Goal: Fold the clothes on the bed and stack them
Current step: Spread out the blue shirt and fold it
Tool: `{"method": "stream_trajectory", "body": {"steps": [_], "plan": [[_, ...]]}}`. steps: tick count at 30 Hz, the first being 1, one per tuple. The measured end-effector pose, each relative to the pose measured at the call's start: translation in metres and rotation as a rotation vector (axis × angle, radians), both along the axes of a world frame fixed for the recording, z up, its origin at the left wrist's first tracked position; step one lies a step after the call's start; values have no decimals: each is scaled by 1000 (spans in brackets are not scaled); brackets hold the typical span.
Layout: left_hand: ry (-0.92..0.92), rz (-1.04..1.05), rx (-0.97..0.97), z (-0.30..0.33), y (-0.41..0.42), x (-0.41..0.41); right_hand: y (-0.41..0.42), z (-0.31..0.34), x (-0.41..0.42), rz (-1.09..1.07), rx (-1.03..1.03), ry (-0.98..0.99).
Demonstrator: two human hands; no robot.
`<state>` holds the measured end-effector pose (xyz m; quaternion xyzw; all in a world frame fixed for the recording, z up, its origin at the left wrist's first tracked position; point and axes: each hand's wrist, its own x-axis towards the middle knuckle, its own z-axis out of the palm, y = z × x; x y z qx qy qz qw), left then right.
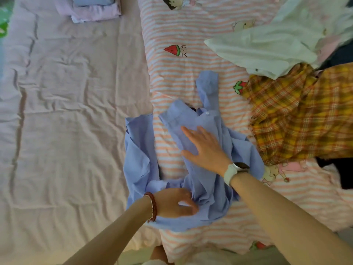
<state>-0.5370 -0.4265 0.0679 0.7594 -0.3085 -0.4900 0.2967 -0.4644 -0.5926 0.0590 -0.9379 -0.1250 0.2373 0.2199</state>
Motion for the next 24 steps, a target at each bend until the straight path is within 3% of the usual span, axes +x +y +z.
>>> {"method": "stream_trajectory", "body": {"steps": [2,5,8,10,12,14,18,21,24], "plan": [[-42,181,92,-2,13,4,-8,-5,-8,153,-184,131],[-201,564,131,-11,27,16,-39,-8,-47,-24,-47,131],[-163,465,280,-18,18,23,-88,0,-101,-367,-15,-42],[-217,411,336,-25,1,23,-119,5,-140,-516,-138,18],[-233,565,235,-24,-12,25,-139,5,-168,-482,-359,241],[-246,762,129,-24,-16,26,-145,2,-181,-444,-511,294],[-284,1249,65,-14,-4,22,-120,-1,-152,-664,-225,-23],[-318,1616,146,-9,23,27,-85,-8,-104,-485,-153,-146],[-400,1660,387,-8,43,29,-57,-25,-74,-243,-235,-15]]}}
